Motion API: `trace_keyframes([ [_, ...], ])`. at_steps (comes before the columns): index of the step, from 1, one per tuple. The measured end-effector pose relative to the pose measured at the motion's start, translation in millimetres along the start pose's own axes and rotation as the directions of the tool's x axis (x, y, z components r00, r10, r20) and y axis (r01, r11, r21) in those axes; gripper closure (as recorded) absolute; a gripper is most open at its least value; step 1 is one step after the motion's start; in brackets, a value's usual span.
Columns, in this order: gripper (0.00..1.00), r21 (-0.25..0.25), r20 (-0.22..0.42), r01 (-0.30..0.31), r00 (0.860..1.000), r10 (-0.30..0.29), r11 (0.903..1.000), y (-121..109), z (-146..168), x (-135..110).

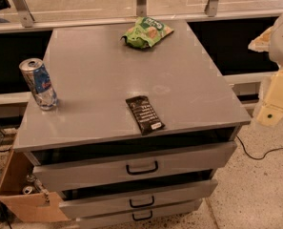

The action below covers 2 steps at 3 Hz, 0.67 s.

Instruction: Pick green rice chip bag

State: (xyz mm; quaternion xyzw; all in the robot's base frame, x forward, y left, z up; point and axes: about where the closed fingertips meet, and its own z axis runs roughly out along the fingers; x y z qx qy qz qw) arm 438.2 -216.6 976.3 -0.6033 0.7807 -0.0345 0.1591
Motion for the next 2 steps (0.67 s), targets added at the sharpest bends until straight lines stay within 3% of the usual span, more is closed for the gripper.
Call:
trace_keyframes([
  [1,0.00,0.000,0.000,0.000,1.000,0.000,1.0000,-0.1,0.1,0.0],
  [2,0.00,0.001,0.056,-0.012,0.998,0.012,0.9999,-9.5,13.3,-5.8],
])
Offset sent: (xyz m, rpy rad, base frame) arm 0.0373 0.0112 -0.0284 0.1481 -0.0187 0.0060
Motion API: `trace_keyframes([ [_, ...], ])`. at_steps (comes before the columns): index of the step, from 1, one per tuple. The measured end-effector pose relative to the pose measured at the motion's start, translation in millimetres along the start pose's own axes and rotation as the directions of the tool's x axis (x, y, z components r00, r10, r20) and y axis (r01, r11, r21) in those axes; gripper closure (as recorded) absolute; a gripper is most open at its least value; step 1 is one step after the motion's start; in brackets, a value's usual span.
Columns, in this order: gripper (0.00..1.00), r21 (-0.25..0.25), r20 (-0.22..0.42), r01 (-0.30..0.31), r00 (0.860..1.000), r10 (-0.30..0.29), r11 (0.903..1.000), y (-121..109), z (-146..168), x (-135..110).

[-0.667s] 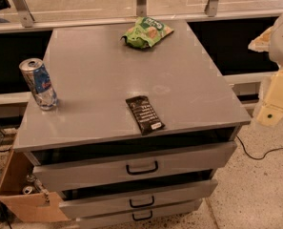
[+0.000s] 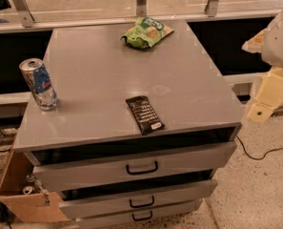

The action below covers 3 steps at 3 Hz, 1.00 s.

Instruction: Pick green rice chip bag

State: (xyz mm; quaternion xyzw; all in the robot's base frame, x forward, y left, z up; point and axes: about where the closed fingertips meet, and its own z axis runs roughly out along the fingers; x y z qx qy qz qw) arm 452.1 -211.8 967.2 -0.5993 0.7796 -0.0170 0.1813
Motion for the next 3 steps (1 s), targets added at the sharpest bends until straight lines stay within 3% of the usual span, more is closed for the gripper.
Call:
trace_keyframes([
  [1,0.00,0.022,0.103,0.001,0.995,-0.003,0.9998,-34.0,29.0,-17.7],
  [2,0.00,0.055,0.217,-0.008,0.976,-0.004,0.9985,-80.3,56.7,-44.1],
  [3,0.00,0.083,0.334,-0.015,0.942,-0.014,0.9964,-127.7,76.5,-80.9],
])
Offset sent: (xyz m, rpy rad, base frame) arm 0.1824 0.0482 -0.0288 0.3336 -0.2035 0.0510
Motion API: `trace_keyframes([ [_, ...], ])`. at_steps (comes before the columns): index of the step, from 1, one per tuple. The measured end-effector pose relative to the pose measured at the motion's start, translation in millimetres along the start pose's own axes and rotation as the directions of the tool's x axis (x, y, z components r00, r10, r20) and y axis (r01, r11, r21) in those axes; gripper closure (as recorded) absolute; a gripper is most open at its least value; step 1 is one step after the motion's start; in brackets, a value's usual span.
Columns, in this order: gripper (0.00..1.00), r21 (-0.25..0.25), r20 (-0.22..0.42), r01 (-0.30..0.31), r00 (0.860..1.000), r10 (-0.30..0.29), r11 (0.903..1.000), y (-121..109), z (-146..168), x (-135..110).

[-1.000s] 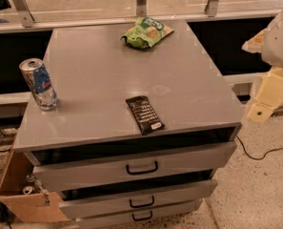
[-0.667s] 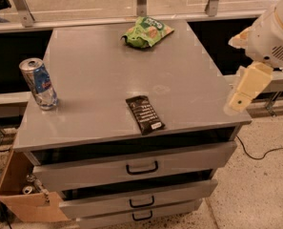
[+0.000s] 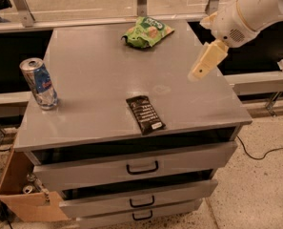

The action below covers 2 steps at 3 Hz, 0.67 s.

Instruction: Pick green rice chip bag

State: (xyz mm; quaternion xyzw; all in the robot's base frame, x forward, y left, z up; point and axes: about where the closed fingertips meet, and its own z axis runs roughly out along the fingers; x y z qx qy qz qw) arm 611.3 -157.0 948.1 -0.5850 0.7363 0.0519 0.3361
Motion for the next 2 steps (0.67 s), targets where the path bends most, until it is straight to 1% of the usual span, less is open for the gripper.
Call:
trace_keyframes([
  [1,0.00,0.034,0.132,-0.015,0.991,0.010,0.9993,-53.3,33.8,-40.2],
  [2,0.00,0.081,0.218,-0.028,0.976,0.009,0.9963,-94.3,41.0,-76.2],
])
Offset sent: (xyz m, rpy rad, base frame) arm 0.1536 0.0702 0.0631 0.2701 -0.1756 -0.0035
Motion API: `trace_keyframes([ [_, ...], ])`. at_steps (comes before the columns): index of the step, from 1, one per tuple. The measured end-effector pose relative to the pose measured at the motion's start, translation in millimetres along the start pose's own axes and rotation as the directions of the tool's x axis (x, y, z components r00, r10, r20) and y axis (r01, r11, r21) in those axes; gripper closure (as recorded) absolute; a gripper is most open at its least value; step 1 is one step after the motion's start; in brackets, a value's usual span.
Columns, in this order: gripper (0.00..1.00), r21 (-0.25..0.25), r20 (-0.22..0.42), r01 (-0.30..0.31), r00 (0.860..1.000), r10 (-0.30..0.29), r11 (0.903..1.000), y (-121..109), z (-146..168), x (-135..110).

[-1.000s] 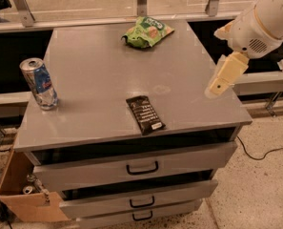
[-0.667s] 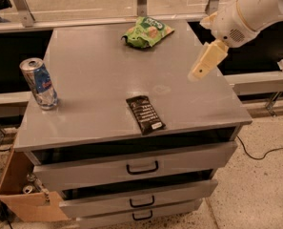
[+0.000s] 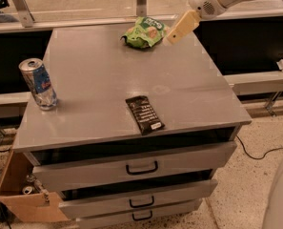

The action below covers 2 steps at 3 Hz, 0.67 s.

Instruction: Pick green rice chip bag

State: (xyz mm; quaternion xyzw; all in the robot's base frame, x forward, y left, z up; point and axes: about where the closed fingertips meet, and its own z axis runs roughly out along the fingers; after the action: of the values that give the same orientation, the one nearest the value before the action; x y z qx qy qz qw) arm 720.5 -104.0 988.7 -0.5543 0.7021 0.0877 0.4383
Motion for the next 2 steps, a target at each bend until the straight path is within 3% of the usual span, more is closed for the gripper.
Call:
trace_keyframes([
  [1,0.00,0.000,0.001,0.000,1.000,0.000,1.0000,0.0,0.3,-0.1],
  [2,0.00,0.015,0.049,-0.002,0.999,0.001,0.9999,-0.6,15.4,-9.8],
])
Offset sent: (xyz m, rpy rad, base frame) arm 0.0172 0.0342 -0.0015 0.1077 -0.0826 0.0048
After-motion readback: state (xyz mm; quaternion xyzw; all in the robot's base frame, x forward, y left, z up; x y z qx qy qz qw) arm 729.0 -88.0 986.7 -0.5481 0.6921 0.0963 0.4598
